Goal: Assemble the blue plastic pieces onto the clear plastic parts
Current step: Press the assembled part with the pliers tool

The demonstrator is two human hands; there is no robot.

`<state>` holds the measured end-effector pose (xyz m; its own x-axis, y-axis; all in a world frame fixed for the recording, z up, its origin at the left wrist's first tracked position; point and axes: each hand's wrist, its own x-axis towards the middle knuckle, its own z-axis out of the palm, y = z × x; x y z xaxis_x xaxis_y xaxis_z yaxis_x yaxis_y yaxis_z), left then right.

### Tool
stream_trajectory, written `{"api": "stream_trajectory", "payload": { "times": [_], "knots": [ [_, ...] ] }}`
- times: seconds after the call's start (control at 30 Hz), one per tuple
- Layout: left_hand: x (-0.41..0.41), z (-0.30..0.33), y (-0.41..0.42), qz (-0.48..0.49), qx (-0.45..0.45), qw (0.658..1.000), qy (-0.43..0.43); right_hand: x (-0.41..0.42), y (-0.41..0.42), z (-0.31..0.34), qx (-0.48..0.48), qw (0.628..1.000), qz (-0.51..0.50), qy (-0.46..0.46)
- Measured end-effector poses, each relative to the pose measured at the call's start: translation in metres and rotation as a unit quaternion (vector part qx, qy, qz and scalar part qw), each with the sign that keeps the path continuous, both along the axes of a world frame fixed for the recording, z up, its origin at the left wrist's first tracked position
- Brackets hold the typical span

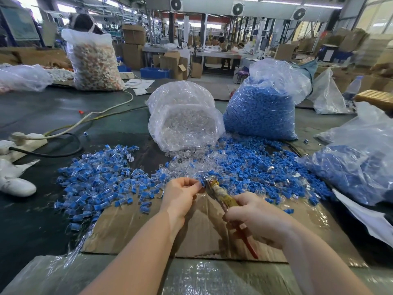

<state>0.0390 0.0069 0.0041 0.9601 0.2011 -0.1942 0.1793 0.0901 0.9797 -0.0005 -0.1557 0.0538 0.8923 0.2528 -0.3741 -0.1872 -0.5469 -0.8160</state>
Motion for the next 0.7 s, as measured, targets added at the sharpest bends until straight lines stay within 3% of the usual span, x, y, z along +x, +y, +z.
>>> {"api": "stream_trajectory", "payload": {
  "times": [0.33, 0.7],
  "knots": [
    [-0.001, 0.004, -0.002, 0.02, 0.02, 0.999, 0.022, -0.001, 0.004, 0.0, -0.049, 0.998, 0.028, 0.036],
    [-0.003, 0.007, -0.006, 0.025, 0.023, 0.999, 0.024, 0.0, 0.014, 0.005, -0.137, 0.988, 0.032, -0.071]
  ]
}}
